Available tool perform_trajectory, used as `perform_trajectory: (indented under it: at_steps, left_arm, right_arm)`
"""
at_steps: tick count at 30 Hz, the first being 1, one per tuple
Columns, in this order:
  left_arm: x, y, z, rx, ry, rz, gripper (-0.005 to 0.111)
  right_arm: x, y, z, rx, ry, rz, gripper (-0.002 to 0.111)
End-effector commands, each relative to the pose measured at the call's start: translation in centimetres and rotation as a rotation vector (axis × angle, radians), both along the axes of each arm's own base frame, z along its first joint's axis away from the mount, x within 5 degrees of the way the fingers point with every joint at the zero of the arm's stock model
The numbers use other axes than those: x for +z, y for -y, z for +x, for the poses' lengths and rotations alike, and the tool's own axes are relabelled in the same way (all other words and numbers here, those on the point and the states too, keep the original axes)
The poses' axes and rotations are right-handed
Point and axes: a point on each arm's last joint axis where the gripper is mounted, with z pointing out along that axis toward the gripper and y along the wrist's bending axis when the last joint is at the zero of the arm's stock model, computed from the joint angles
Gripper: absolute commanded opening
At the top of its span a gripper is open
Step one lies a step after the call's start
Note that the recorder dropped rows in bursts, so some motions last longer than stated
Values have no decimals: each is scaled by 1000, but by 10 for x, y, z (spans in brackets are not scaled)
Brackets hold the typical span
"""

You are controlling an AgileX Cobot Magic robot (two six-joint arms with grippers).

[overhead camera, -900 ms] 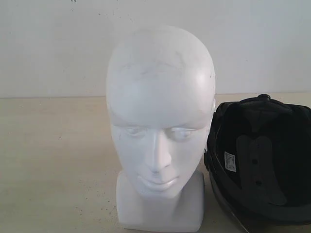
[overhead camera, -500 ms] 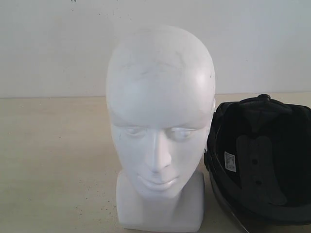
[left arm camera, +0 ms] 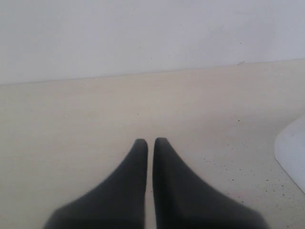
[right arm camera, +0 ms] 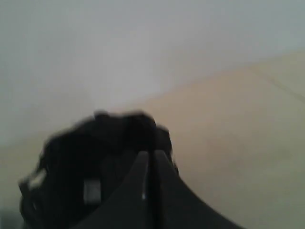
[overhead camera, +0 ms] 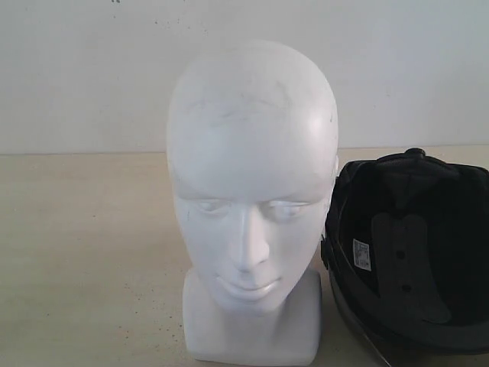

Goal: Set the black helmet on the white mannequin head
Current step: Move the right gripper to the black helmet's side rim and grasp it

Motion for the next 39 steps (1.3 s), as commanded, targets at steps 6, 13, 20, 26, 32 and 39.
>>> perform_trajectory:
  at_steps: [6, 13, 20, 26, 32, 39]
  left_arm:
    - [1, 0, 0, -1, 9, -5, 4]
    - [1, 0, 0, -1, 9, -5, 4]
    - [1, 0, 0, -1, 9, -5, 4]
    - [1, 0, 0, -1, 9, -5, 4]
    - [1, 0, 0, -1, 9, -5, 4]
    - [1, 0, 0, -1, 9, -5, 4]
  right_arm:
    - [23, -11, -24, 74, -180, 87, 0]
    - [22, -23, 18, 343, -421, 25, 0]
    - [-1, -7, 95, 298, -636, -60, 26]
    - [-17, -5, 130, 267, -687, 28, 87]
    - [-36, -6, 159, 278, -719, 78, 74]
    - [-52, 5, 179, 196, -740, 8, 74]
